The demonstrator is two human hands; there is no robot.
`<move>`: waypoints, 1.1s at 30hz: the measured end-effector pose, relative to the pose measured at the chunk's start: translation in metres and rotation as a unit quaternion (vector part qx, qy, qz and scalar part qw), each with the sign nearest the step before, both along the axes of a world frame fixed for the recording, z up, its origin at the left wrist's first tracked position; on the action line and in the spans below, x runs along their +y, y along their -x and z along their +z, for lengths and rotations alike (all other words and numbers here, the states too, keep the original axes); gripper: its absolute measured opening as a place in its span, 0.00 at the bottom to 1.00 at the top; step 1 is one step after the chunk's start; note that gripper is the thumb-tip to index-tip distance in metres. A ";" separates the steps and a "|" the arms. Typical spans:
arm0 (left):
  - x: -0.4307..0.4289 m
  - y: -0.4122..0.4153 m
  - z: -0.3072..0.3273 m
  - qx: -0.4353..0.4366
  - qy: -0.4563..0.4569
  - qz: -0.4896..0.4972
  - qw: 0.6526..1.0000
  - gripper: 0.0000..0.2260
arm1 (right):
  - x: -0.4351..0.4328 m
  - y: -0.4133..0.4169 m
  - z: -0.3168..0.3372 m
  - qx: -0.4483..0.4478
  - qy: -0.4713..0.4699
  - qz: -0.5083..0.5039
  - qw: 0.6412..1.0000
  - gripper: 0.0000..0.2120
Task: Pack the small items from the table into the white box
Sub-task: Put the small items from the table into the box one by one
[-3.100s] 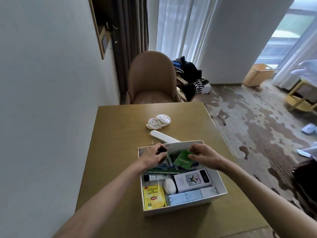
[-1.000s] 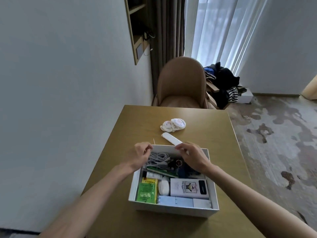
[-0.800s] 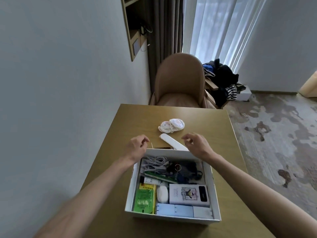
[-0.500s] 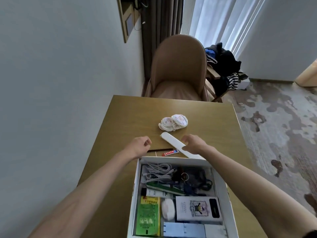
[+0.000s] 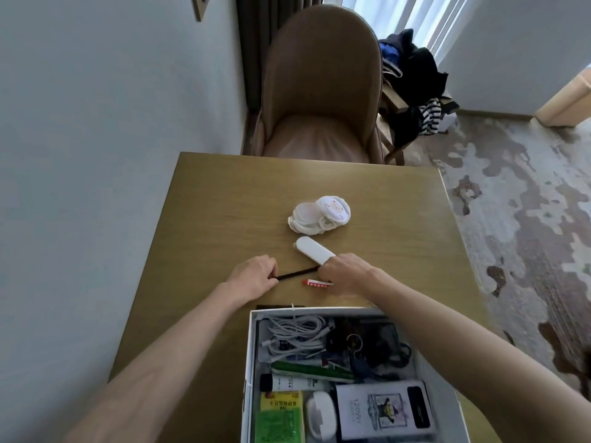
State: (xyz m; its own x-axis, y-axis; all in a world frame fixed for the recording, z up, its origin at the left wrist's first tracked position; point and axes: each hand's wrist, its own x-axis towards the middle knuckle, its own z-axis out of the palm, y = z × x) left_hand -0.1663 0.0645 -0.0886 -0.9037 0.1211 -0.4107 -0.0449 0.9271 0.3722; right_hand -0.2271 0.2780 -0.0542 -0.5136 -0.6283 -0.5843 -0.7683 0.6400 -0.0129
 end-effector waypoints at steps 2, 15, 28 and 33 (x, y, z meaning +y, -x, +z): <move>-0.003 -0.002 0.002 -0.011 -0.023 0.022 0.999 0.05 | 0.004 0.002 0.004 -0.028 0.068 -0.087 0.993 0.06; 0.001 -0.087 0.078 0.005 -0.317 0.281 0.906 0.09 | 0.057 -0.081 0.087 -0.266 0.531 -0.357 0.721 0.06; 0.032 -0.220 0.146 0.171 -0.197 0.279 0.924 0.07 | 0.049 -0.174 0.049 -0.153 0.346 -0.230 0.897 0.06; 0.052 -0.239 0.149 0.166 -0.158 0.191 0.955 0.08 | 0.060 -0.173 0.036 -0.083 0.363 -0.275 0.886 0.04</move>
